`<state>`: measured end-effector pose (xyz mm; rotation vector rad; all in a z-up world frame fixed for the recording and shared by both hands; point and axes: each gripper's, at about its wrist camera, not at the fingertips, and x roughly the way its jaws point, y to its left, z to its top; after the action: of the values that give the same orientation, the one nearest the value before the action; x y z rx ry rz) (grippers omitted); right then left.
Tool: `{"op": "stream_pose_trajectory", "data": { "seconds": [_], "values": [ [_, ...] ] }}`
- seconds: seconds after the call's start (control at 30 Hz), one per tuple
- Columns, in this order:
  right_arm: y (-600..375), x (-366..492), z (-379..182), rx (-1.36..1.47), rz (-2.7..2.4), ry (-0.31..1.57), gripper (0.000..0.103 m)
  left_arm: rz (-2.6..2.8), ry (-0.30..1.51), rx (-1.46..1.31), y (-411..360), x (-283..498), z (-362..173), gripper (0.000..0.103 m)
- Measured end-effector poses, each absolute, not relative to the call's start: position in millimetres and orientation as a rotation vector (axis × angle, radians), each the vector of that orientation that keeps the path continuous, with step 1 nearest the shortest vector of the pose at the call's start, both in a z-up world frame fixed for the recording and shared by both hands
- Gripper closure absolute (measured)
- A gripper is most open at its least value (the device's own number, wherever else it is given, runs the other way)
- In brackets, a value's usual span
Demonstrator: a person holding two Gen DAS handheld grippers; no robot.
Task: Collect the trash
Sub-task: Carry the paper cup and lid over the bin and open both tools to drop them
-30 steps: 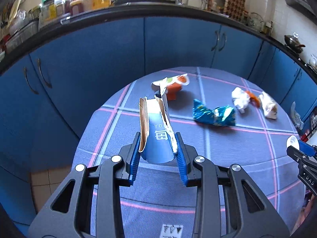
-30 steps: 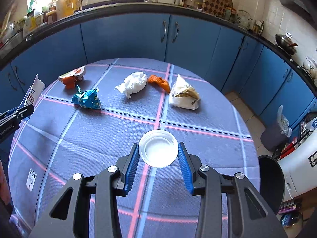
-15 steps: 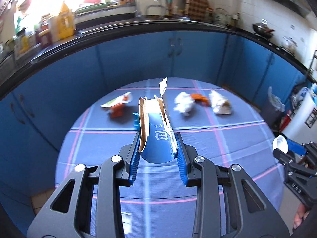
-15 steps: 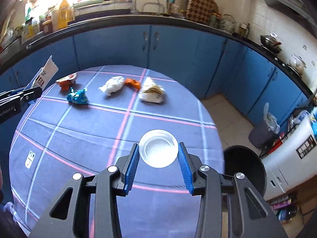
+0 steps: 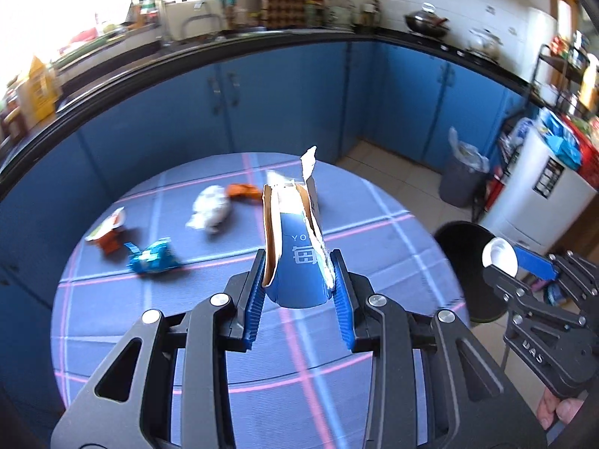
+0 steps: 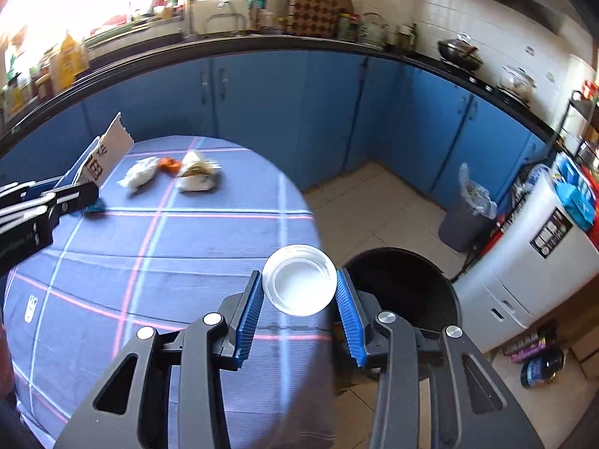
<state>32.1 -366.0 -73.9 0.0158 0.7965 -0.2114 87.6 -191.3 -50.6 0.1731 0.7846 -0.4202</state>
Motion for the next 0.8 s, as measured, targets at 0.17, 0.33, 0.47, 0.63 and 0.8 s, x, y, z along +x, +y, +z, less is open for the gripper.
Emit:
{"op": "stream_pose_trajectory", "data": {
  "seconds": [0.17,0.33,0.47,0.63,0.8],
  "values": [
    [-396.6,30.9,-79.7,0.048,-0.256,0.809,0.064,-0.474,0.787,0.226,-233.9,84.4,-54.4,0.069],
    [-423.8,29.2,-85.5,0.088,-0.281,0.821,0.064,-0.532,0.793,0.267,-275.3,83.5,-59.8,0.069],
    [-447.4,27.9,-89.3,0.123,-0.302,0.823,0.064,-0.569,0.801,0.294,-304.5,83.9,-64.1,0.069],
    [-475.8,31.7,-97.0,0.182,-0.319,0.831,0.064,-0.605,0.805,0.329,-338.1,84.0,-69.5,0.069],
    [-497.2,41.1,-100.4,0.224,-0.331,0.824,0.063,-0.629,0.809,0.351,-364.1,86.6,-73.4,0.069]
  ]
}}
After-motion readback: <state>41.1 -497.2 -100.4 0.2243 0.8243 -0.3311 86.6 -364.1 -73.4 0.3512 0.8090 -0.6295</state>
